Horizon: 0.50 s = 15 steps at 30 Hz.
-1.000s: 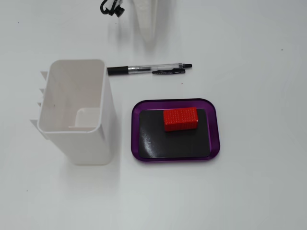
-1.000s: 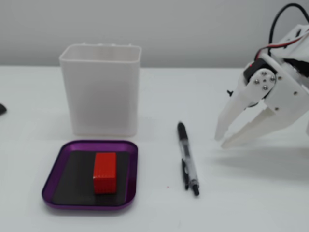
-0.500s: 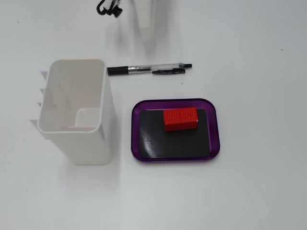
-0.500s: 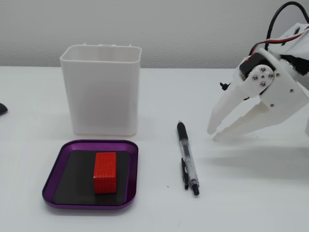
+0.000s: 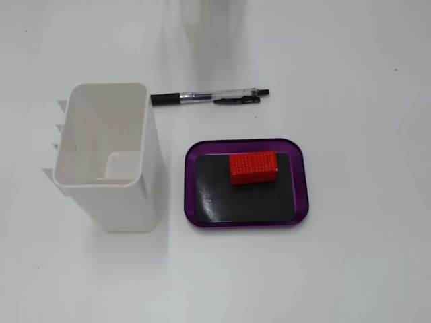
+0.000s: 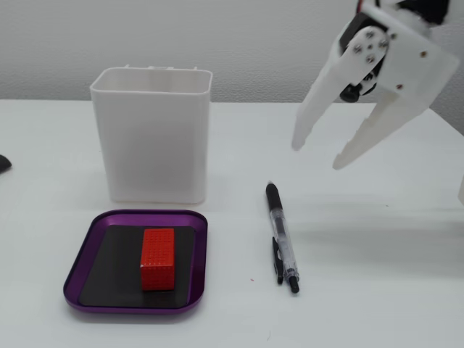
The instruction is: Pick up the pen and put it in the pen holder.
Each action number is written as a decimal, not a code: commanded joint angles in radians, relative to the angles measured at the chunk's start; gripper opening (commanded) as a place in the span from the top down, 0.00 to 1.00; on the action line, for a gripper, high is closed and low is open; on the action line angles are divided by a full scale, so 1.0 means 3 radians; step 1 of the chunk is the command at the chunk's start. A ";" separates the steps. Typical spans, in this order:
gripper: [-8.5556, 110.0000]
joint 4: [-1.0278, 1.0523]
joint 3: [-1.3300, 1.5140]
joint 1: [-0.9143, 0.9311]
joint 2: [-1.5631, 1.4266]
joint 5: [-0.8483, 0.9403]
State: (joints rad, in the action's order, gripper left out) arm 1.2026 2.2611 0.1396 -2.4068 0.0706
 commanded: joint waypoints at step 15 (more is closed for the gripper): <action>0.75 -0.0522 -0.0777 0.0056 0.1728 0.0041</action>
State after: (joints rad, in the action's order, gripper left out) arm 1.1075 2.0433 0.1457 -1.9037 0.0767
